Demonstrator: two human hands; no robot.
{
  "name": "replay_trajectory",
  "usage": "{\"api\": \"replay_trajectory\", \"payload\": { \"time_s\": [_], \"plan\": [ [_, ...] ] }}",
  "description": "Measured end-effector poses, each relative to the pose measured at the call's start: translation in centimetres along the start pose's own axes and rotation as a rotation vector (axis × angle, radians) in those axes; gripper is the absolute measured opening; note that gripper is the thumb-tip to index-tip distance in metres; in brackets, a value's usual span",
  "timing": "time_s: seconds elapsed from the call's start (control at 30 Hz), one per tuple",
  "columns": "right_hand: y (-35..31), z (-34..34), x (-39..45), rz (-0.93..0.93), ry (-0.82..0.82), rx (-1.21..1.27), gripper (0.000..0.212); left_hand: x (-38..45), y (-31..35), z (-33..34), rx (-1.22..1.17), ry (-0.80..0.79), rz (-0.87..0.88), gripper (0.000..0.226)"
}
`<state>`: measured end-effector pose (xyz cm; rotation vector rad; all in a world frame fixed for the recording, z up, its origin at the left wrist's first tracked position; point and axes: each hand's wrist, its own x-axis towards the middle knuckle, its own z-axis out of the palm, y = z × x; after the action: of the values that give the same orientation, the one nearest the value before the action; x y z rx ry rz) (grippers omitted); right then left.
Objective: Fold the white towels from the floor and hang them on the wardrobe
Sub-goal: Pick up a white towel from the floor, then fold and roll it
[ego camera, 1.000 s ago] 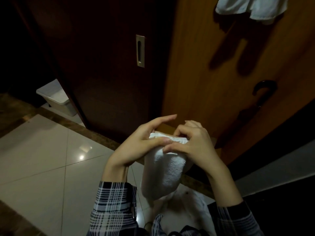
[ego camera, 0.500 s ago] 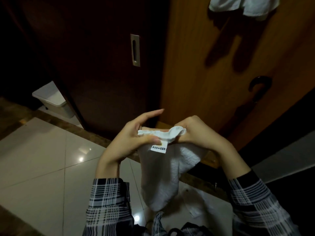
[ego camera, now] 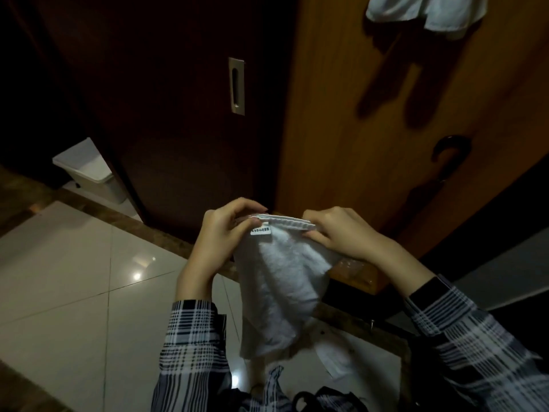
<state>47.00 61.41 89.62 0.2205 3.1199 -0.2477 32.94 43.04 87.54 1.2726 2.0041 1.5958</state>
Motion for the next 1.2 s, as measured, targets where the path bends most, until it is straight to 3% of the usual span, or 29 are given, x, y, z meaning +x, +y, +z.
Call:
{"api": "replay_trajectory", "payload": {
  "time_s": [0.07, 0.17, 0.23, 0.3, 0.37, 0.47, 0.53, 0.6, 0.7, 0.77, 0.93, 1.03, 1.2],
  "plan": [
    [0.9, 0.8, -0.4, -0.061, 0.034, -0.084, 0.019, -0.1, -0.6, 0.0, 0.024, 0.008, 0.064, 0.025],
    [1.9, 2.1, -0.8, -0.244, 0.121, -0.119, 0.069, -0.1, -1.5, -0.2, 0.069, -0.019, 0.159, 0.038],
    [2.5, 2.6, -0.9, -0.401, 0.181, -0.157, 0.080, 0.1, -2.0, -0.5, 0.117, -0.016, 0.167, 0.045],
    [3.3, 2.8, -1.1, -0.562, 0.214, -0.245, 0.071, 0.1, -2.5, -0.6, 0.232, 0.013, 0.157, 0.046],
    [3.3, 3.1, -0.9, -0.640, 0.151, -0.230, 0.049, 0.0, -3.0, -0.3, 0.313, 0.019, 0.140, 0.044],
    [2.3, 3.2, -0.3, -0.573, -0.084, -0.122, 0.029, -0.1, -3.5, 0.4, 0.345, 0.029, 0.104, 0.041],
    [2.0, 3.2, -0.1, -0.439, -0.323, -0.117, 0.052, -0.1, -3.8, 0.4, 0.310, 0.046, 0.077, 0.038],
    [2.1, 3.3, -0.1, -0.435, -0.397, -0.198, 0.066, -0.1, -4.1, 0.3, 0.282, 0.051, 0.056, 0.034],
    [1.6, 4.1, 0.3, -0.671, -0.163, -0.384, 0.030, -0.2, -4.3, 0.4, 0.269, 0.042, 0.041, 0.032],
    [1.3, 3.9, 0.7, -0.816, 0.014, -0.375, 0.013, -0.1, -4.3, 0.4, 0.262, 0.027, 0.044, 0.033],
    [-0.1, 2.2, 1.7, -0.989, 0.220, -0.311, 0.021, -0.1, -4.0, 0.5, 0.205, 0.013, 0.053, 0.032],
    [-1.0, 1.7, 2.1, -0.976, 0.150, -0.144, 0.017, 0.1, -3.5, 1.0, 0.109, 0.001, 0.002, 0.030],
    [-2.0, 0.9, 2.9, -0.762, 0.152, 0.025, 0.014, 0.5, -2.0, 2.2, -0.035, -0.108, 0.004, 0.032]
  ]
}}
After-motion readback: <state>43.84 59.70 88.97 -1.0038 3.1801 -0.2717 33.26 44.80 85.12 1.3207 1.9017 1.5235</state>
